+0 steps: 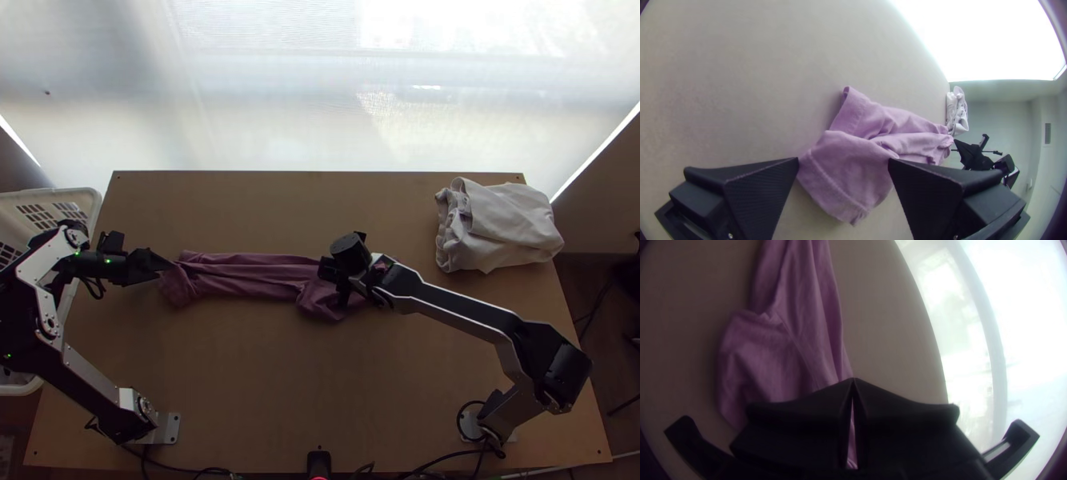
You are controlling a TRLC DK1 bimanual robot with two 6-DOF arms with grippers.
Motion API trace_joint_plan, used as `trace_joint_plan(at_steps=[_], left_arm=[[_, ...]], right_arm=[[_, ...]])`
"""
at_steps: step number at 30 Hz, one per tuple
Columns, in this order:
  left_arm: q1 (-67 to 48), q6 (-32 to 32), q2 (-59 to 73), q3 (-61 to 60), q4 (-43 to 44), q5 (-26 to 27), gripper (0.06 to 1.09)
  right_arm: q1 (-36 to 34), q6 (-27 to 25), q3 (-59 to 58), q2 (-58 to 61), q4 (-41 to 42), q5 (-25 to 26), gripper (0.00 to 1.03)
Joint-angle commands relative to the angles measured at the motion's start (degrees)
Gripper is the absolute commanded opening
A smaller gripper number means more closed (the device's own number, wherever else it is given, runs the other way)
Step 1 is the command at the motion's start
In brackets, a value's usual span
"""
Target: Fold the t-shirt
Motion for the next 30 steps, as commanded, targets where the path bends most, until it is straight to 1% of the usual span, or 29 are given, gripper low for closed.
trace_joint_plan(at_steps=[1, 4, 12, 15, 17, 30], left_arm=[[-2.3, -0.3, 0.4, -0.6, 0.4, 0.0, 1.03], [-2.9, -1.5, 0.5, -1.1, 1.6, 0.3, 1.03], [-5.2, -3.4, 0.5, -1.4, 2.3, 3.6, 1.03], [-5.8, -5.0, 1.1, -1.5, 4.9, 4.8, 1.03], [-6.5, -6.3, 1.8, -1.5, 6.6, 5.1, 1.03], [-11.3, -8.2, 4.2, -3.7, 11.2, 6.0, 1.03]], right_arm=[[-0.2, 0.0, -3.6, 1.2, 3.7, 0.0, 0.03], [-0.2, -0.1, -4.3, 1.2, 4.3, 0.0, 0.03], [-0.1, -0.1, -7.2, 1.1, 5.8, 0.0, 0.03], [-0.1, 0.0, -7.9, 1.2, 6.5, -0.1, 0.03], [0.0, 0.0, -7.9, 1.5, 6.9, 0.0, 0.03], [0.0, 0.0, -8.0, 2.6, 8.8, 0.0, 0.03]])
